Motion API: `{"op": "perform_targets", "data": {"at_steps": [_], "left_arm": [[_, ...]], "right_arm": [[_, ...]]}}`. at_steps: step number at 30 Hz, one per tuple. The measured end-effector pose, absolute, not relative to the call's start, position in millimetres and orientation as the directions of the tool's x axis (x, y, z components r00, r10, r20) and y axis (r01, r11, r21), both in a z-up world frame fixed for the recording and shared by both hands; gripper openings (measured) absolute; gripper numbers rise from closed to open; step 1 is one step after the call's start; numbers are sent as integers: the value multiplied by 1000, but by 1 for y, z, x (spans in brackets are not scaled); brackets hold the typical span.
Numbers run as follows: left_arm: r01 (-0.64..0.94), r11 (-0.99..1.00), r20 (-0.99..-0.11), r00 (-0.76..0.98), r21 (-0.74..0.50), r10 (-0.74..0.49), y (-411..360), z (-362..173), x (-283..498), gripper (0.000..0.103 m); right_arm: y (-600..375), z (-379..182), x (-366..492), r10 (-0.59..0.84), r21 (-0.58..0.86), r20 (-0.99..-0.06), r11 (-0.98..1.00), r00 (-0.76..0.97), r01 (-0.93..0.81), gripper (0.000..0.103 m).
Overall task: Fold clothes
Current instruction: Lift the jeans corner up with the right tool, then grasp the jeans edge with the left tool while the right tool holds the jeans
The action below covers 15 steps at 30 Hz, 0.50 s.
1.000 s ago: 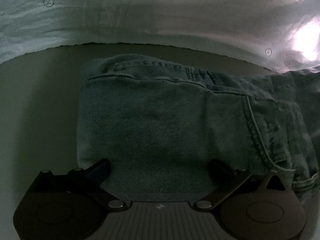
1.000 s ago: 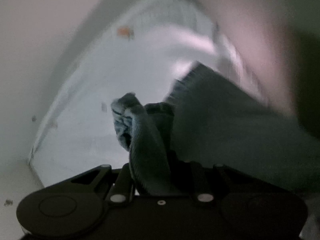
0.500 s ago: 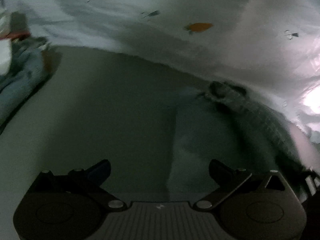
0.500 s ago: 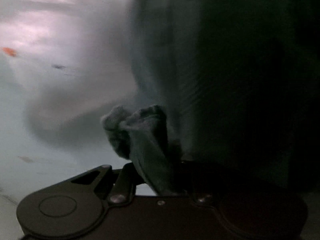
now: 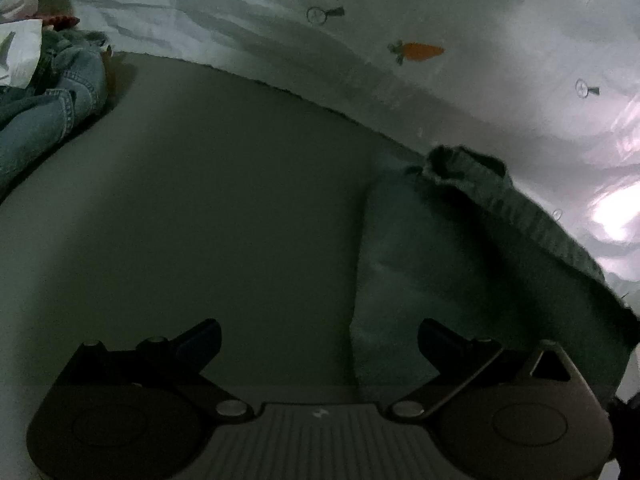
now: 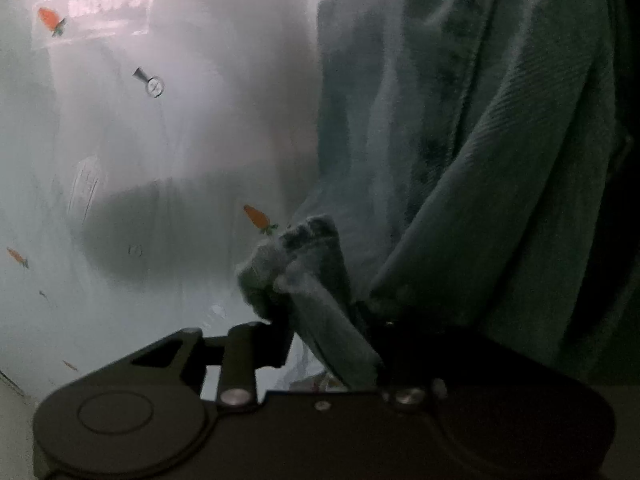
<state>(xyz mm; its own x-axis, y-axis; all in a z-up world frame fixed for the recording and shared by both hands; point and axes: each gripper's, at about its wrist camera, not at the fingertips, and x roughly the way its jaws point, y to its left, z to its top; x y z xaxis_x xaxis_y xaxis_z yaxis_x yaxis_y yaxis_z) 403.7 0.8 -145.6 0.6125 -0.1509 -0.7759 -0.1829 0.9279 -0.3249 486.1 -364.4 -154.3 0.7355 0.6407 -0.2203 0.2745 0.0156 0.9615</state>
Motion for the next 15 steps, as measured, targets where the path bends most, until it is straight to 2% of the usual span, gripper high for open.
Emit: {"op": "perform_targets", "data": {"at_steps": [6, 7, 8, 9, 10, 12, 15], "left_arm": [[-187, 903, -752, 630, -388, -193, 1, -138, 406, 103], [-183, 904, -751, 631, -386, -193, 0, -138, 407, 103], [-183, 904, -752, 631, -386, -193, -1, -137, 406, 103], [-183, 904, -752, 630, -385, -193, -1, -137, 406, 103], [-183, 904, -753, 630, -385, -193, -2, -137, 405, 103], [-186, 902, -754, 627, -389, -195, -3, -137, 405, 103], [-183, 904, -756, 625, -385, -195, -4, -136, 403, 103]], "right_arm": [[-355, -123, 485, 642, 940, -336, 270, 689, 207, 42], [-356, -119, 485, 648, 937, -341, 290, 681, 193, 46], [-356, -118, 484, 659, 939, -336, 293, 673, 181, 55], [-356, -116, 485, 673, 942, -326, 290, 664, 170, 76], [-355, -115, 481, 697, 950, -305, 271, 649, 156, 81], [-348, -111, 467, 737, 959, -270, 265, 620, 102, 73], [-339, -98, 467, 752, 943, -285, 331, 595, 33, 66]]}}
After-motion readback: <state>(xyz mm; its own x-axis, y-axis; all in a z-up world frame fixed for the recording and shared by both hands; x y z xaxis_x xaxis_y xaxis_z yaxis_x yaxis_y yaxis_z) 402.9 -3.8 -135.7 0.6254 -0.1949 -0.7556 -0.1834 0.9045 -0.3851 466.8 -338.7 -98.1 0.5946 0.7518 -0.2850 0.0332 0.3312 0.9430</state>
